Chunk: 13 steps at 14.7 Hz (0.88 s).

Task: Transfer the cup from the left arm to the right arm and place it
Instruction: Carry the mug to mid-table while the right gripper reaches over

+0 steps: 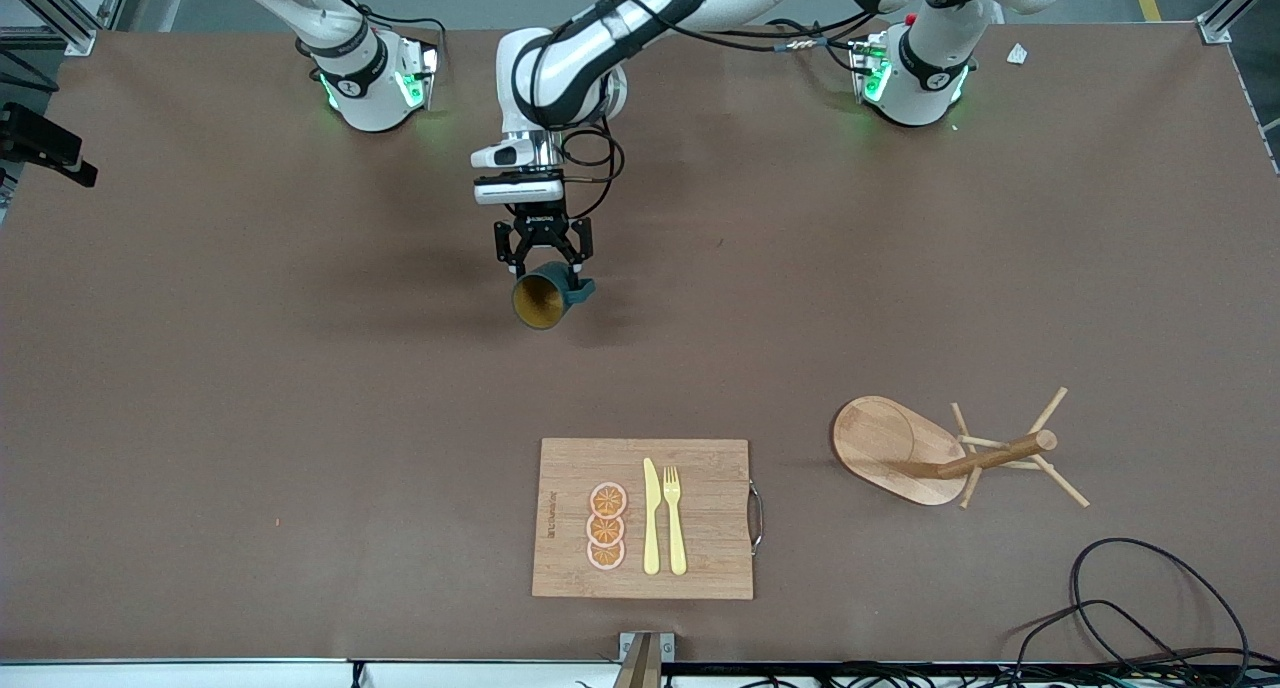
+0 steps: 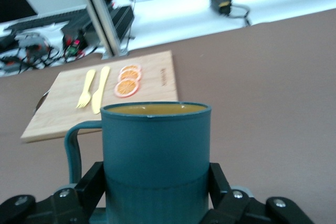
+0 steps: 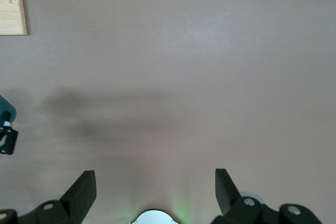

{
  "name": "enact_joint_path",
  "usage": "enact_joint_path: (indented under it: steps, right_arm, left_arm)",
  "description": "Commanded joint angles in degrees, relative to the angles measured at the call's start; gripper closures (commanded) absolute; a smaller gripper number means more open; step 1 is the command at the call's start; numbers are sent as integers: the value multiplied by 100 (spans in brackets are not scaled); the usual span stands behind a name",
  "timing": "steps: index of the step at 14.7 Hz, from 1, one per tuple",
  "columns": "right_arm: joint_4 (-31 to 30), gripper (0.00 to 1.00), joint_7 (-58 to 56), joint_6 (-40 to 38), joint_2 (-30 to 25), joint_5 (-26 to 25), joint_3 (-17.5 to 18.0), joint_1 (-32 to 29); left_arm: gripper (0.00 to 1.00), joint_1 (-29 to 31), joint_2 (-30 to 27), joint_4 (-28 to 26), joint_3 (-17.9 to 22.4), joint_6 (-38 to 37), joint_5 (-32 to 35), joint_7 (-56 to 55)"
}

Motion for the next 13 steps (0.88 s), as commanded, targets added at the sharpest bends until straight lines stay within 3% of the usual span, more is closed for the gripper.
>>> enact_joint_path:
  steps: [1, 9, 13]
  right_arm:
    - [-26, 0, -33, 38, 71, 18, -7, -50]
    - [-9, 0, -51, 301, 536, -26, -15, -33]
    - [35, 0, -51, 547, 941, -26, -24, -112]
  left_arm:
    - [76, -192, 160, 84, 106, -39, 779, -464]
    - [75, -641, 1301, 84, 247, -996, 2863, -2703]
    - [72, -658, 1461, 75, 238, -1181, 3076, -3093]
